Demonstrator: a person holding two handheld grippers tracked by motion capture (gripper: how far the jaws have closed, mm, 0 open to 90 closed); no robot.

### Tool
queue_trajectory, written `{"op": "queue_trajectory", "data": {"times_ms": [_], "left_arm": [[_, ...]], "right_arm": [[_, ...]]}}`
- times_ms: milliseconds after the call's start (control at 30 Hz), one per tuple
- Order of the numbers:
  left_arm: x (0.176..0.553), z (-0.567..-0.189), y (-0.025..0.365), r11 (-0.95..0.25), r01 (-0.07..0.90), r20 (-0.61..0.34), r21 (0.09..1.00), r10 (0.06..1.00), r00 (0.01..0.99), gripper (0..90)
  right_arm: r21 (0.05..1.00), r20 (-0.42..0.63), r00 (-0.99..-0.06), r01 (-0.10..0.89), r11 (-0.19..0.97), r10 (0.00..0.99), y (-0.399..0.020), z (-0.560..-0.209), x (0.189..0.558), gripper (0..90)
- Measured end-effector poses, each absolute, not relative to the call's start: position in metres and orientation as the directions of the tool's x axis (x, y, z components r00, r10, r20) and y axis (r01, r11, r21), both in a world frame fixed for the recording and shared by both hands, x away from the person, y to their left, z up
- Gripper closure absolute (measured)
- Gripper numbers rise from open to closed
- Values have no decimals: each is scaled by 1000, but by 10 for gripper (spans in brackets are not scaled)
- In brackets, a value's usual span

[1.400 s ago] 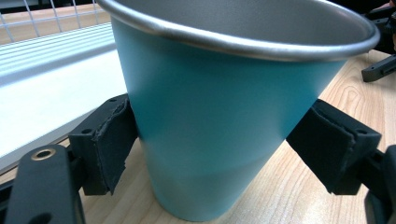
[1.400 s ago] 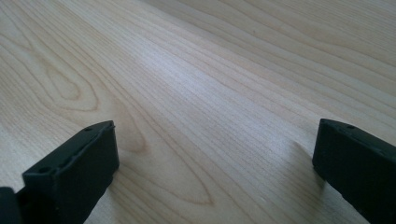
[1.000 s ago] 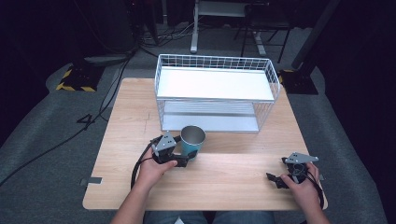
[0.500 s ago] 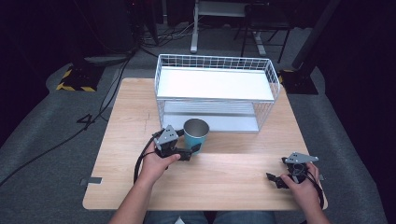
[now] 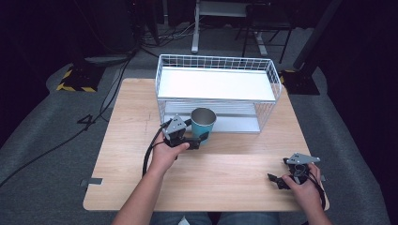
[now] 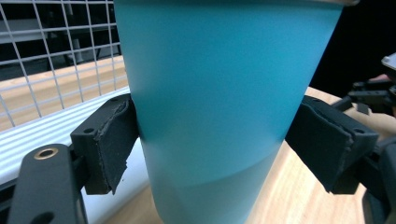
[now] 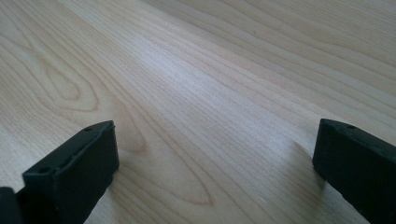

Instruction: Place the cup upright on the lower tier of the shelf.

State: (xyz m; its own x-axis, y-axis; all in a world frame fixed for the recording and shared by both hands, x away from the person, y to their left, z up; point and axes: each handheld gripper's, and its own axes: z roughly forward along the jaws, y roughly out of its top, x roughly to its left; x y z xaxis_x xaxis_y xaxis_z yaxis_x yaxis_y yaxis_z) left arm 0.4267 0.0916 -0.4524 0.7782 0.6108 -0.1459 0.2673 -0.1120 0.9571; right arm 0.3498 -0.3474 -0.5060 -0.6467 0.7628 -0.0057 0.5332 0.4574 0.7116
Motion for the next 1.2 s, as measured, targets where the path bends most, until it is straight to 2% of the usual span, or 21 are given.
{"op": "queue_trajectory", "data": {"times_ms": [767, 1200], "left_arm": [[468, -462, 68, -83, 236, -122, 968, 666, 736, 185], [487, -465, 61, -50, 247, -145, 968, 693, 707, 185]], "right_arm": [[712, -6, -647, 533, 458, 763, -347, -506, 350, 6], [711, -4, -650, 533, 458, 760, -347, -506, 351, 3]]}}
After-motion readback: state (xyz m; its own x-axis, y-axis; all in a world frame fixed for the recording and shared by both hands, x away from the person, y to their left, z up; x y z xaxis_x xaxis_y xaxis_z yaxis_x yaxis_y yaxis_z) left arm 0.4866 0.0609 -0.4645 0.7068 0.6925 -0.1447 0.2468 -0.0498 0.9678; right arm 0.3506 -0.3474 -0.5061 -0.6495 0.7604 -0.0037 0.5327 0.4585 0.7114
